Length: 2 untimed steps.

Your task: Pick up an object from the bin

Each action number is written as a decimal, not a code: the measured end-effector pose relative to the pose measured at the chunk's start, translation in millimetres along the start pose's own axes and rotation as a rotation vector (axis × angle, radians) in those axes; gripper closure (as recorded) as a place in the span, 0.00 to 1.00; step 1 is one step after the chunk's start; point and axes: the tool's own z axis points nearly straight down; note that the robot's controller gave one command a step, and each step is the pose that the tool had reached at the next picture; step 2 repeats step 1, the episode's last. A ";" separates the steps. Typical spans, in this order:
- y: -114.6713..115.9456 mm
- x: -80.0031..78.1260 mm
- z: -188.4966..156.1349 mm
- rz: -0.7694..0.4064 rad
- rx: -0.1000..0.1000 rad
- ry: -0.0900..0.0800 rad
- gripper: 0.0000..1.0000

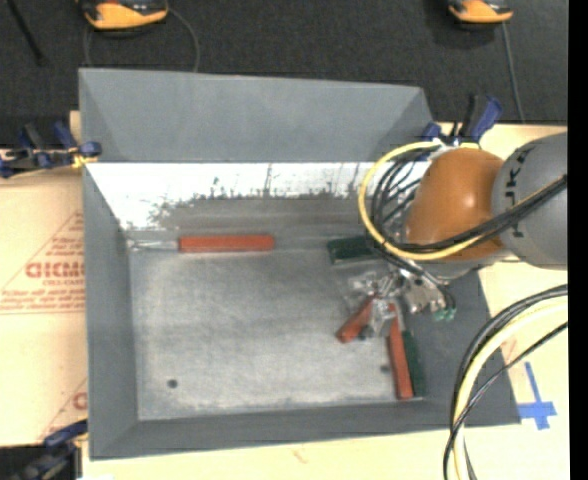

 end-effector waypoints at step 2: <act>-7.3 29.9 -153.4 -0.094 0.006 -0.005 1.00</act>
Offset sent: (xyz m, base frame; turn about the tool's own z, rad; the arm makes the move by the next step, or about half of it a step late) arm -0.0308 -0.0110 0.1480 -0.0974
